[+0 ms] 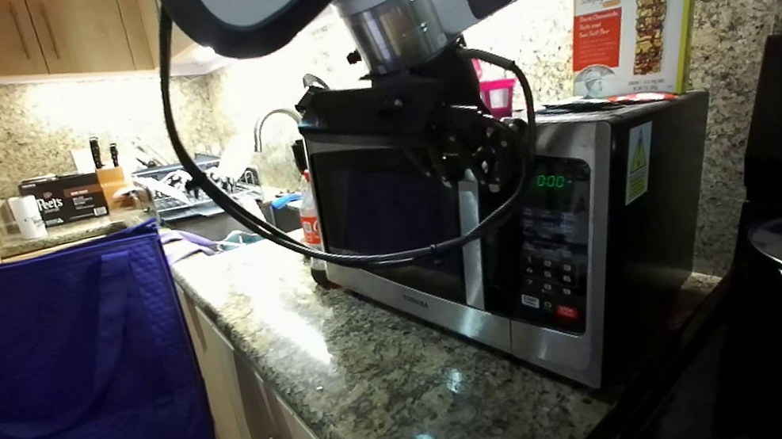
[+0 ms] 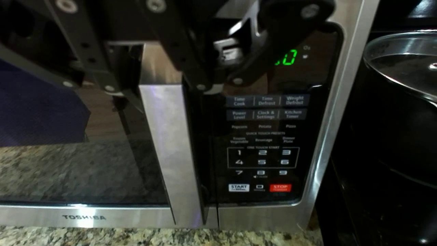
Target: Open the microwave
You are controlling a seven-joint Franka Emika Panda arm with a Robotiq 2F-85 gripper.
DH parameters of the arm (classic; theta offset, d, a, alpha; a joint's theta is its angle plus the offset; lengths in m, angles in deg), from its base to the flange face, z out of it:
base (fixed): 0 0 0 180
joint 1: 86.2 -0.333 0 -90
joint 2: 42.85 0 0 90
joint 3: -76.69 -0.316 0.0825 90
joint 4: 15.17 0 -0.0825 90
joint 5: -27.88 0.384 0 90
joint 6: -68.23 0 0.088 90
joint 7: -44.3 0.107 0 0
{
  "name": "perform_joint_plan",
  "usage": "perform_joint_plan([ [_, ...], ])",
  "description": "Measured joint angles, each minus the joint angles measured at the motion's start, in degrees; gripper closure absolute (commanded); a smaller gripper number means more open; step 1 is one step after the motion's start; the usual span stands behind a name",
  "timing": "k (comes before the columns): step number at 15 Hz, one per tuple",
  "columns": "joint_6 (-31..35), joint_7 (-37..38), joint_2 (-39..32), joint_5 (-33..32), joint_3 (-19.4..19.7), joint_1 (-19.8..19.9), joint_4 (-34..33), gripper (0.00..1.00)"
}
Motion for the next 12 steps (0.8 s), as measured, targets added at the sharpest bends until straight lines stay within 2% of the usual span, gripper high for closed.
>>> perform_joint_plan([
  [7,7.6,1.8,2.6,-0.1,-0.8,-0.8,5.6,0.86],
  [12,9.2,3.8,4.5,-0.3,-1.1,-1.4,8.5,0.86],
])
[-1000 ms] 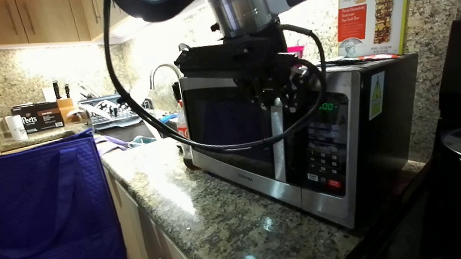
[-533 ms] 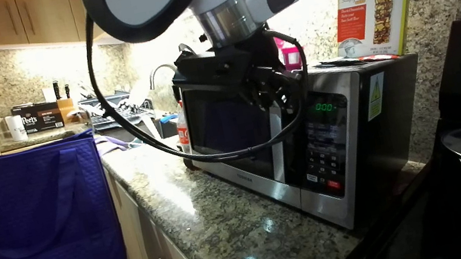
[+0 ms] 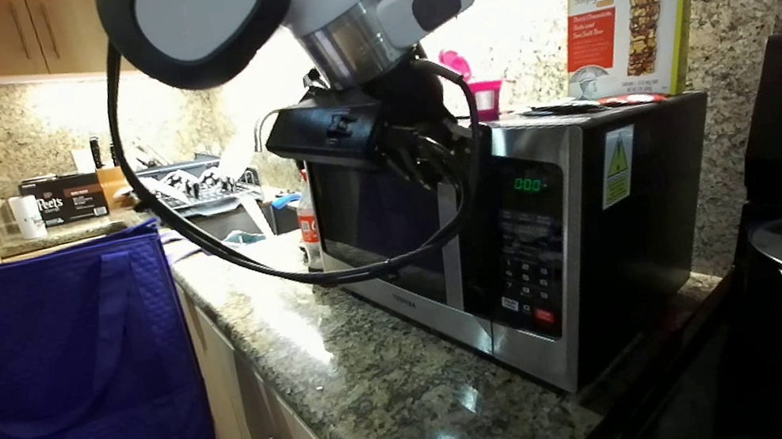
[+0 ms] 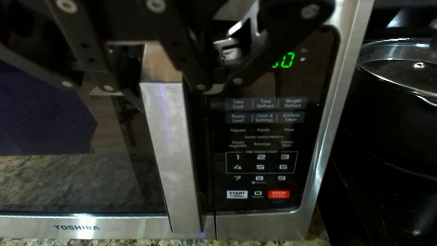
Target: Open the microwave
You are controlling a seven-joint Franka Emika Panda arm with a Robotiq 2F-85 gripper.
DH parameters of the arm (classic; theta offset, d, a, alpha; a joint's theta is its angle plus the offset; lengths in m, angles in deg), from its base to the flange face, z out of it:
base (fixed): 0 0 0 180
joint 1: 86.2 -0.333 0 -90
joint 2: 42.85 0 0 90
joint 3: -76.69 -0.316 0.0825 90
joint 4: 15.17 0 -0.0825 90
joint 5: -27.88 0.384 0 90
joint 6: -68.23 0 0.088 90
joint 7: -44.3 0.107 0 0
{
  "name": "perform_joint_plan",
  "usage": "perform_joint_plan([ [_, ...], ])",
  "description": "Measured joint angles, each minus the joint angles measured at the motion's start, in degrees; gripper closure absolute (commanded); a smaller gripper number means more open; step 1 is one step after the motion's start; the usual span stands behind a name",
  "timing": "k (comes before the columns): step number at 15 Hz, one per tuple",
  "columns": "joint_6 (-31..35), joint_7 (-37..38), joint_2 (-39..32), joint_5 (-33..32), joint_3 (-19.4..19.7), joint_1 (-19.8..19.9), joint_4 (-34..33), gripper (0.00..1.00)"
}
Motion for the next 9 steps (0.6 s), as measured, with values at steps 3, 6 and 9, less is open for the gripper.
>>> perform_joint_plan([
  [3,0.3,1.9,0.4,-1.6,0.0,-0.2,0.5,0.86],
  [6,0.2,4.6,0.4,-4.9,0.1,-0.4,0.6,0.86],
  [9,-0.8,9.0,0.6,-9.8,0.7,-1.0,0.5,0.86],
])
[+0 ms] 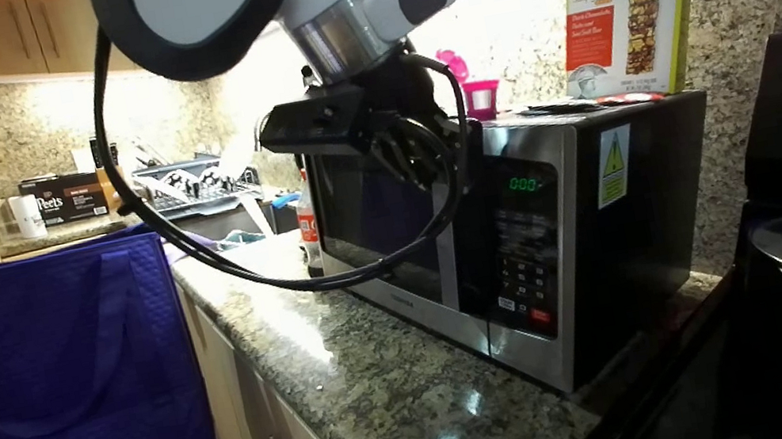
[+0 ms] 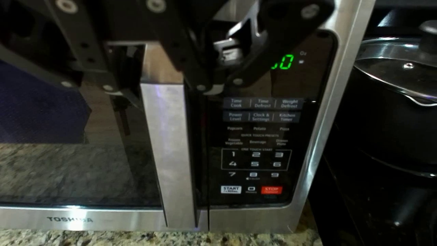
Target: Open the microwave
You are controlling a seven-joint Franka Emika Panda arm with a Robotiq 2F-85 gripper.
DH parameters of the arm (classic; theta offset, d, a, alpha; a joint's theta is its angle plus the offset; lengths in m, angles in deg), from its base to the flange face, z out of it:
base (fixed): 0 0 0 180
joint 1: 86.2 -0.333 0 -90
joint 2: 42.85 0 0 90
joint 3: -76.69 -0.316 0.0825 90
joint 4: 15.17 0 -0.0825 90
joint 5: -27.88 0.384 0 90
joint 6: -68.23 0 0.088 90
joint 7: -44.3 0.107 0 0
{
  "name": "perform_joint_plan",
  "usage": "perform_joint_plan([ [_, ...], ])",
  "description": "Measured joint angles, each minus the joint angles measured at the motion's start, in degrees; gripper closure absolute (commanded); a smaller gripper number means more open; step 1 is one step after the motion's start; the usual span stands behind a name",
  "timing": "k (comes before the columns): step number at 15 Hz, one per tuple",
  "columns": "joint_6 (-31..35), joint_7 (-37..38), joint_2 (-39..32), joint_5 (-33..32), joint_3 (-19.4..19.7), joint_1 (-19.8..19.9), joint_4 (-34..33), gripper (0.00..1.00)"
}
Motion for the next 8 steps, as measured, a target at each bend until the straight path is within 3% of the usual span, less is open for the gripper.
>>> perform_joint_plan([
  [4,-8.9,4.7,3.4,-3.9,1.1,-0.5,1.2,0.86],
  [5,-11.6,5.5,4.6,-4.2,1.3,-0.6,1.8,0.44],
  [6,-14.0,5.9,5.6,-4.3,1.5,-0.6,2.3,0.43],
  [8,-17.3,6.3,7.3,-4.3,1.9,-0.9,3.2,0.31],
])
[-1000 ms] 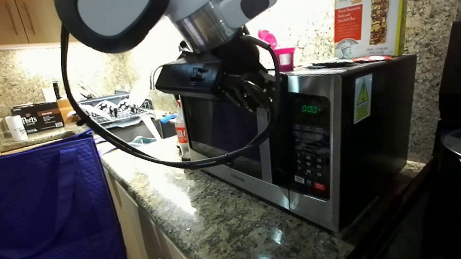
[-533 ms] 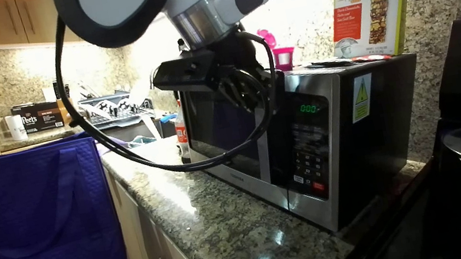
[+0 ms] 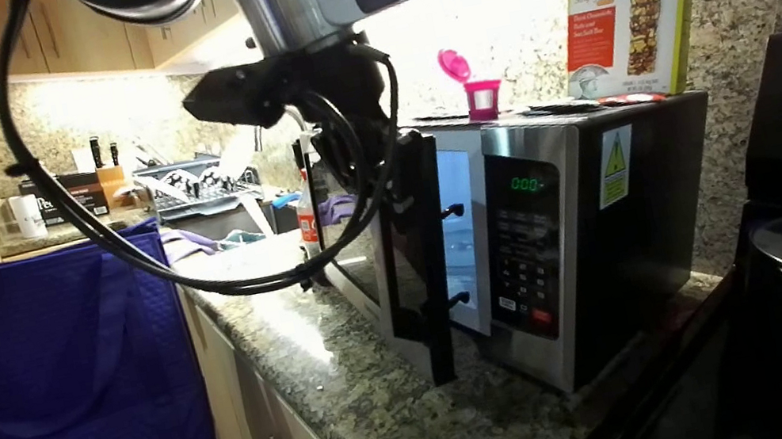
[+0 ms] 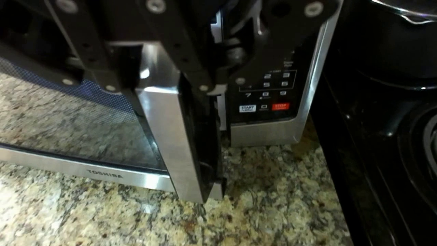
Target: Open the microwave
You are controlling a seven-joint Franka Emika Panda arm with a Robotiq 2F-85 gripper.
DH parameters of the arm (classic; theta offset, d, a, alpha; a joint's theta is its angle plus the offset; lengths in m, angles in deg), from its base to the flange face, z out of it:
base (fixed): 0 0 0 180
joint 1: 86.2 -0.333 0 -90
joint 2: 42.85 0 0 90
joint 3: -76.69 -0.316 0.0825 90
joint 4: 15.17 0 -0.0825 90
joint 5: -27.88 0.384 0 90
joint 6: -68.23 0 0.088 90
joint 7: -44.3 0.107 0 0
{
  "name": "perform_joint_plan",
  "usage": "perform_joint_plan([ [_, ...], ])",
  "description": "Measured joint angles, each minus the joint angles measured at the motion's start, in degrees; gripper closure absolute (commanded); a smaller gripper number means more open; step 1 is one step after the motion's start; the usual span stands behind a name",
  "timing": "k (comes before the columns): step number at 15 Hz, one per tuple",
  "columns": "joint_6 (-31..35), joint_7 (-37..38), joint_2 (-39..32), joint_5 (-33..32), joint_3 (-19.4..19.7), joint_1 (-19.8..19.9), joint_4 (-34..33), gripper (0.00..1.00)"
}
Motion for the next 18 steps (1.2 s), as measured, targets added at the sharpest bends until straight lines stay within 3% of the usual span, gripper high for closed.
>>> perform_joint_plan([
  [4,-12.5,-0.1,2.5,-5.1,0.4,-0.6,0.4,0.05],
  [6,-18.8,0.0,3.8,-10.5,0.4,-1.3,0.4,0.0],
  [13,-40.4,-10.2,10.1,-14.2,0.1,-5.4,0.4,0.0],
  [15,-43.2,-13.5,11.6,-15.3,-0.3,-7.0,0.4,0.0],
  [18,-41.5,-14.8,13.3,-17.2,-1.3,-9.3,0.8,0.0],
])
